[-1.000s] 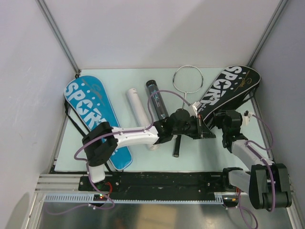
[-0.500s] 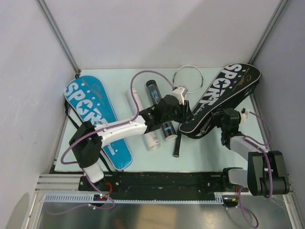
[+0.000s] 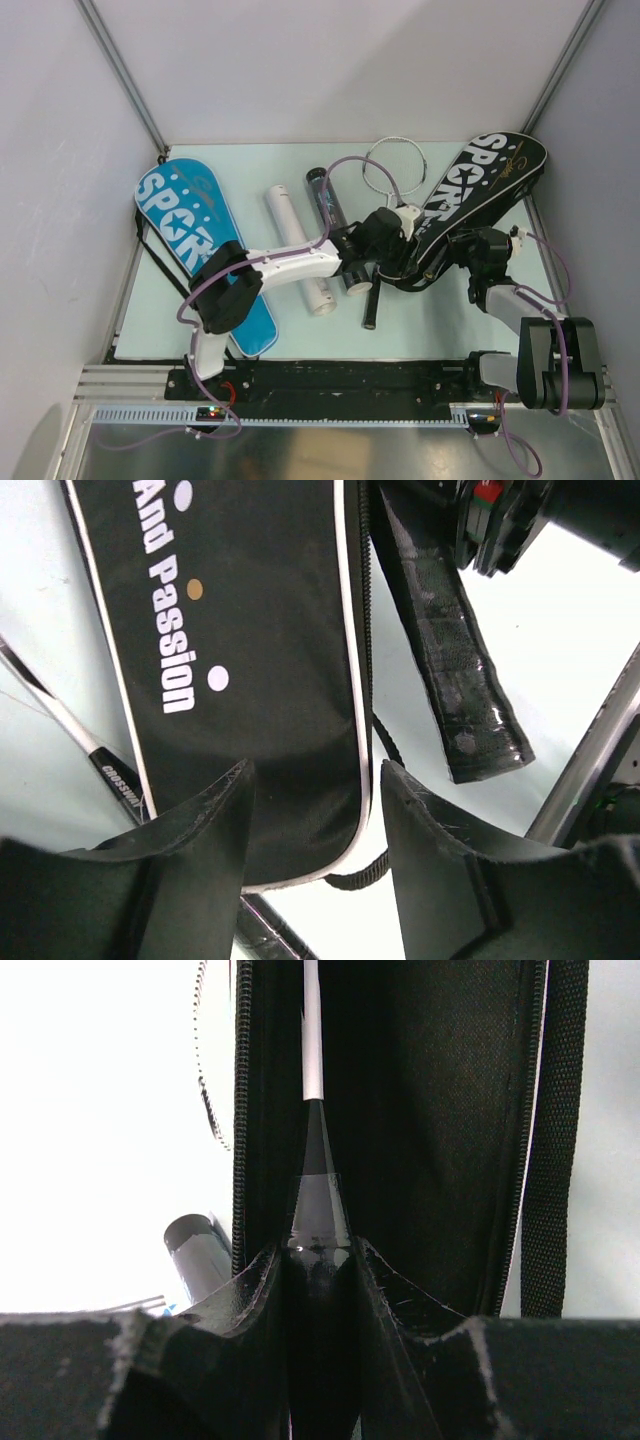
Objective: Pack up the badminton gear
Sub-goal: Place the racket in the racket bag.
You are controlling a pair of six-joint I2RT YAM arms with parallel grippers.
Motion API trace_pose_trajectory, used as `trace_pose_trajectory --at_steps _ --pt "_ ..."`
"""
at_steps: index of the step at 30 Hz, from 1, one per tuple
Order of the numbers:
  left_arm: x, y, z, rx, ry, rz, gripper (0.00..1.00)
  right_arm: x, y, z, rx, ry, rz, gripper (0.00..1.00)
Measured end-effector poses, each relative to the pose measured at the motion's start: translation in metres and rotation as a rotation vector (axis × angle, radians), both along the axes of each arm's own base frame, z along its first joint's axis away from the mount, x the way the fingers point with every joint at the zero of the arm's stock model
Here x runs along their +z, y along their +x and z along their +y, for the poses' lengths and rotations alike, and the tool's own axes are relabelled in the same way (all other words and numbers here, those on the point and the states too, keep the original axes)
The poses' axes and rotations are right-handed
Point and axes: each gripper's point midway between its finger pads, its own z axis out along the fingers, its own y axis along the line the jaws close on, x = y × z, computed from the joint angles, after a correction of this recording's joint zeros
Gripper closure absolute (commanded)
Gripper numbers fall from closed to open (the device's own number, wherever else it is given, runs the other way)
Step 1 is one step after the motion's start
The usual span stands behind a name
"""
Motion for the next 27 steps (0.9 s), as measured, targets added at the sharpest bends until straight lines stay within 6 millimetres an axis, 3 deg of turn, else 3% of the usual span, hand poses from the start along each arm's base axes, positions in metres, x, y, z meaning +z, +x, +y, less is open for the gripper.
trace_pose_trajectory --at_steps 7,11,14,17,22,27 --pt "-0.015 -0.001 -0.009 -0.040 0.035 -0.017 0.45 0.002 -0.002 -0.001 0.008 -0.008 0.000 0.69" --pt "-0.023 -0.001 -0.012 -0.050 0.053 -0.024 0.82 0.001 -0.004 -0.001 0.013 -0.006 0.008 0.57" --pt "-0.027 -0.003 -0.013 -0.053 0.062 -0.027 0.96 -0.005 -0.008 -0.001 0.015 0.001 0.038 0.46" --pt "-0.027 -0.003 -0.012 -0.043 0.066 -0.022 0.99 -0.017 -0.020 -0.004 0.022 0.014 0.109 0.44" --pt "-0.025 -0.008 -0.014 -0.027 0.042 0.025 1.00 -0.021 -0.035 -0.013 0.023 0.020 0.161 0.65" --pt "-0.012 -0.017 -0.016 -0.024 -0.018 0.091 1.00 -0.010 -0.033 -0.004 0.075 0.045 0.123 0.76"
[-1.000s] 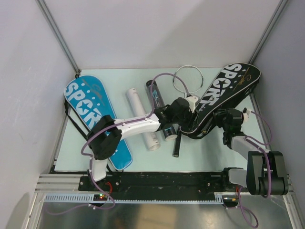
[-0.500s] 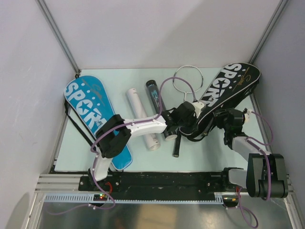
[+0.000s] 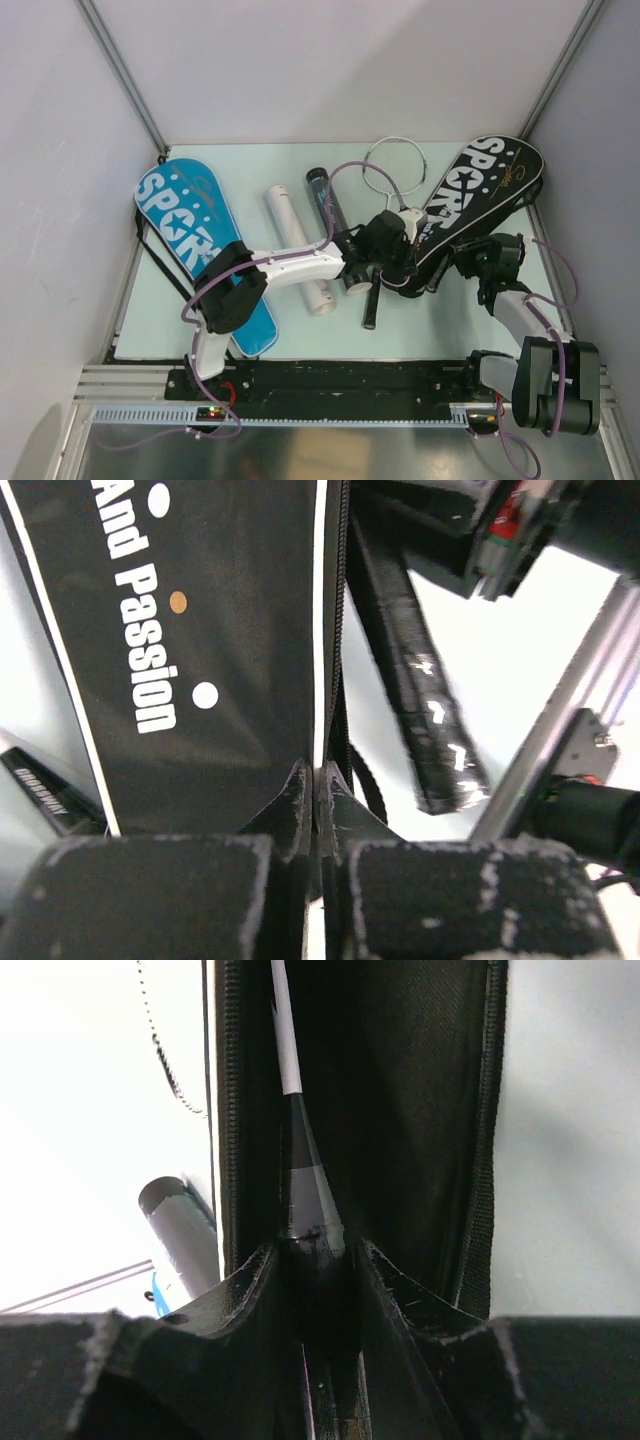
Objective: Pack up the badminton gear
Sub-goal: Place the racket in the racket bag, then pick up the racket from the center of the board.
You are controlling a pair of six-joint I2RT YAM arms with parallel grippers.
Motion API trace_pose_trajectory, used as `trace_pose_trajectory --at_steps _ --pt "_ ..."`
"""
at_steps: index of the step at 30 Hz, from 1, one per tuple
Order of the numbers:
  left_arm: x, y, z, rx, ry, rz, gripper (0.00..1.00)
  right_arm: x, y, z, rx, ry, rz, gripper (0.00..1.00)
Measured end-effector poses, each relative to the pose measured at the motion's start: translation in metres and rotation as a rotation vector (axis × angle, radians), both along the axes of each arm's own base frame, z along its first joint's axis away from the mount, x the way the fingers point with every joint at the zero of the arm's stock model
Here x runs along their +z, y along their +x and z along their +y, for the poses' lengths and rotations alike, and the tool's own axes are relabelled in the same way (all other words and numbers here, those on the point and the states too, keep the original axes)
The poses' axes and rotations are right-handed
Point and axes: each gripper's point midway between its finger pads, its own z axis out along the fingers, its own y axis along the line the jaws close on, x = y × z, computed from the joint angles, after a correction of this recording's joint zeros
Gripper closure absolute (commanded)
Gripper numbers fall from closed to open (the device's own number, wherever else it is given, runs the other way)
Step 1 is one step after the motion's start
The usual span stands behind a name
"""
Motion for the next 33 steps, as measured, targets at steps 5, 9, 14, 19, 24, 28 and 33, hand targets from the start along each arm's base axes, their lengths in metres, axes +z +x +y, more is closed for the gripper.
trace_pose_trajectory --at_steps 5,9,14,19,24,28,33 --pt "0.018 -0.012 0.002 0.016 -0.091 0.051 1.00 0.010 0.008 0.007 -0.001 0.059 -0.043 0.90" --pt "0.035 -0.012 0.002 0.037 -0.163 0.070 1.00 0.008 0.014 0.019 0.012 0.097 -0.074 0.94" --pt "0.051 -0.014 -0.005 0.049 -0.231 0.103 1.00 -0.001 0.023 0.031 0.017 0.133 -0.103 0.86" --pt "0.055 -0.014 -0.008 0.076 -0.262 0.137 1.00 -0.008 0.032 0.039 0.009 0.148 -0.133 0.61" --pt "0.059 -0.022 -0.012 0.065 -0.288 0.191 1.00 -0.007 0.037 0.032 -0.002 0.112 -0.133 0.32" --pt "0.066 -0.023 -0.015 0.063 -0.317 0.201 1.00 0.003 0.030 0.018 0.044 0.010 -0.052 0.26" --pt "0.066 -0.019 -0.014 0.075 -0.320 0.204 1.00 0.012 0.004 0.000 0.086 -0.034 0.033 0.27"
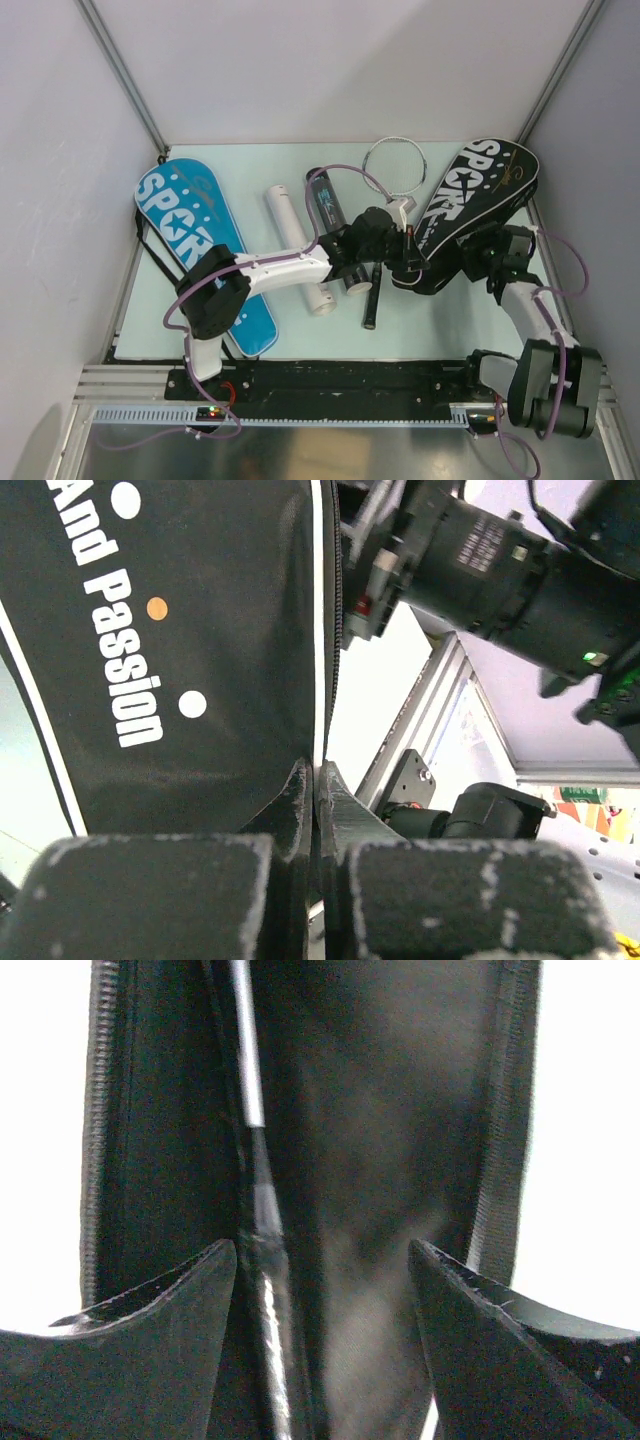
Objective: Pack up the badminton gear
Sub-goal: Pick up the racket from the center of the board.
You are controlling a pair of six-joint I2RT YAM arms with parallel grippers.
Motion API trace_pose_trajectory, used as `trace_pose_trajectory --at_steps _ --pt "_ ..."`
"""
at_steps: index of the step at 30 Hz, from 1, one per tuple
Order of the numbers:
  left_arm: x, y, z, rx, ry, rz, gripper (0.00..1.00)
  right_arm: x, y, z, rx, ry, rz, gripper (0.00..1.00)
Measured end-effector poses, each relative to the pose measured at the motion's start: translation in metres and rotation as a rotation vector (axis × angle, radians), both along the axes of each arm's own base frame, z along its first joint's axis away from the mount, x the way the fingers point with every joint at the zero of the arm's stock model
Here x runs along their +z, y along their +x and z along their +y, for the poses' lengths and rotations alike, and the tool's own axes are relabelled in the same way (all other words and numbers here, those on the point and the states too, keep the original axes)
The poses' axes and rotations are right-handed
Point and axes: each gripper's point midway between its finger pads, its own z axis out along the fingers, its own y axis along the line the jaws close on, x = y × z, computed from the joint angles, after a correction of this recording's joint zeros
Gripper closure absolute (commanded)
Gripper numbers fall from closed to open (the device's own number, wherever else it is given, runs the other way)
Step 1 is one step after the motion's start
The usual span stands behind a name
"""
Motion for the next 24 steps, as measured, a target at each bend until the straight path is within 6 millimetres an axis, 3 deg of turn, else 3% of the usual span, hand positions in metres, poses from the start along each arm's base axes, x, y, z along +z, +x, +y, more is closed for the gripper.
trace_pose_trajectory --at_steps 6,9,12,15,18,24 --pt "-0.007 0.007 0.004 0.032 0.027 -0.009 1.00 0.001 -0.054 -0.002 0.000 0.011 0.164 0.31" --pt "-0.012 0.009 0.007 0.042 0.039 -0.015 1.00 0.018 -0.073 0.001 0.004 -0.002 0.156 0.33" --pt "-0.020 0.011 0.009 0.049 0.056 -0.028 1.00 0.047 -0.083 0.006 0.019 -0.043 0.104 0.35" --pt "-0.032 0.011 0.012 0.051 0.073 -0.033 1.00 0.081 -0.082 0.018 0.070 -0.081 0.026 0.37" --pt "-0.047 0.008 0.017 0.057 0.096 -0.038 1.00 0.102 -0.076 0.036 0.156 -0.124 -0.030 0.37" --pt "-0.074 -0.001 0.023 0.094 0.124 -0.076 1.00 0.115 -0.039 0.082 0.358 -0.211 -0.049 0.40"
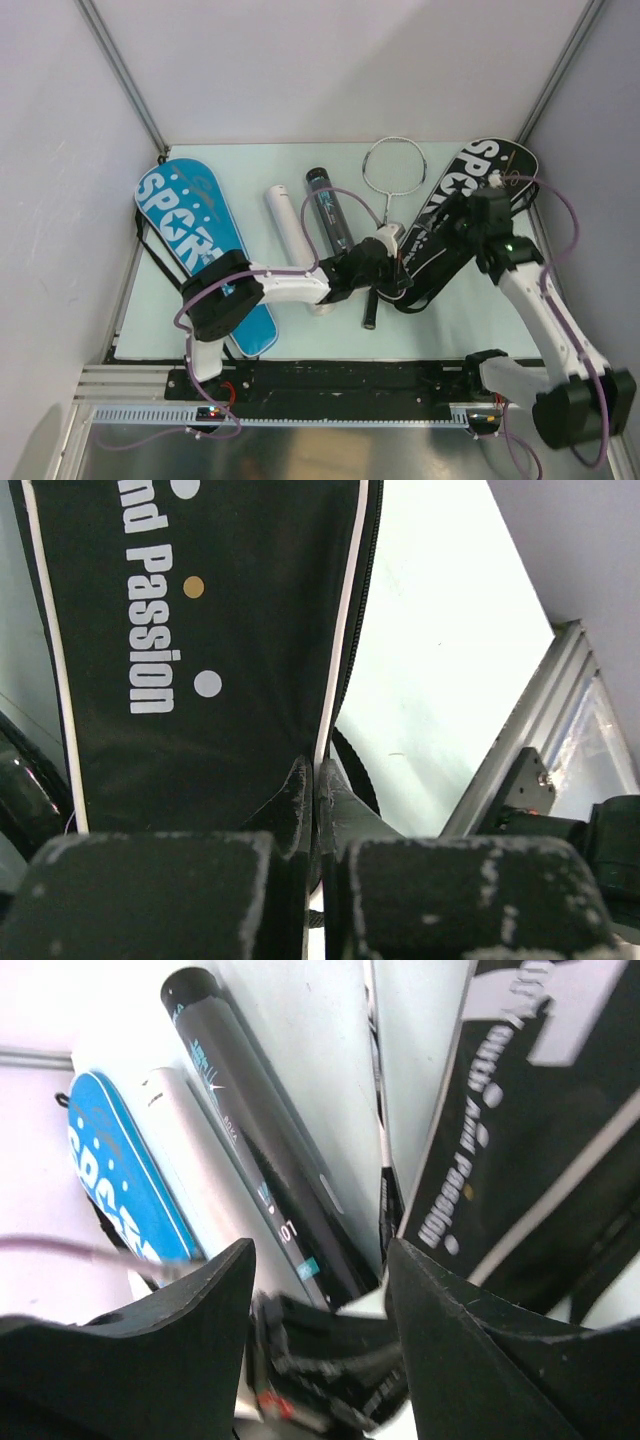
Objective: Pack up the badminton gear
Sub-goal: Pick up the racket from the center of the board.
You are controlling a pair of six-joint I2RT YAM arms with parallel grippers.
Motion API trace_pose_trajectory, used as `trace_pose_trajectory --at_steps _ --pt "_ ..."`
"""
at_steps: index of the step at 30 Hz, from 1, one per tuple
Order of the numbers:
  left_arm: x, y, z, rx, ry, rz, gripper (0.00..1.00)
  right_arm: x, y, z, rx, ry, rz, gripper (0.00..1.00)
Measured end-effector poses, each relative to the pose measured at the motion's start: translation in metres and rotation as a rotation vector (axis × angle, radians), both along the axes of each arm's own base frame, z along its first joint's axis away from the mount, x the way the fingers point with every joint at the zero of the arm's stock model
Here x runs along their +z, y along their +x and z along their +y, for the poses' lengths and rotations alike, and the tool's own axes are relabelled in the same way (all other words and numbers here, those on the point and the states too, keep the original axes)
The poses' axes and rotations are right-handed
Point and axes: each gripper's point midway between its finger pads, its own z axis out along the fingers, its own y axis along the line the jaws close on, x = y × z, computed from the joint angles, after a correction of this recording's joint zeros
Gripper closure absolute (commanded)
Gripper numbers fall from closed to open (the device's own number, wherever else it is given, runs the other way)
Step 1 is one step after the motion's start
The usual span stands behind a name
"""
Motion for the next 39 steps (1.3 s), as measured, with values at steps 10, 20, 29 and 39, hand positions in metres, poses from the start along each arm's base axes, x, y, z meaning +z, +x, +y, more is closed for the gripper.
trace_pose_trajectory --at_steps 10,20,29,39 --pt "-0.022 -0.030 0.000 0.084 -0.030 -0.143 1.00 -0.071 0.049 0.033 0.101 -0.041 0.190 0.43" --pt "-0.015 -0.038 -0.002 0.148 -0.075 -0.219 1.00 -0.121 0.078 0.052 0.213 -0.091 0.333 0.44" --pt "-0.020 -0.055 0.002 0.158 -0.081 -0.252 1.00 -0.161 0.072 0.089 0.317 -0.152 0.448 0.45" --pt "-0.017 -0.055 0.005 0.183 -0.091 -0.271 1.00 -0.197 0.062 0.091 0.295 -0.344 0.577 0.56"
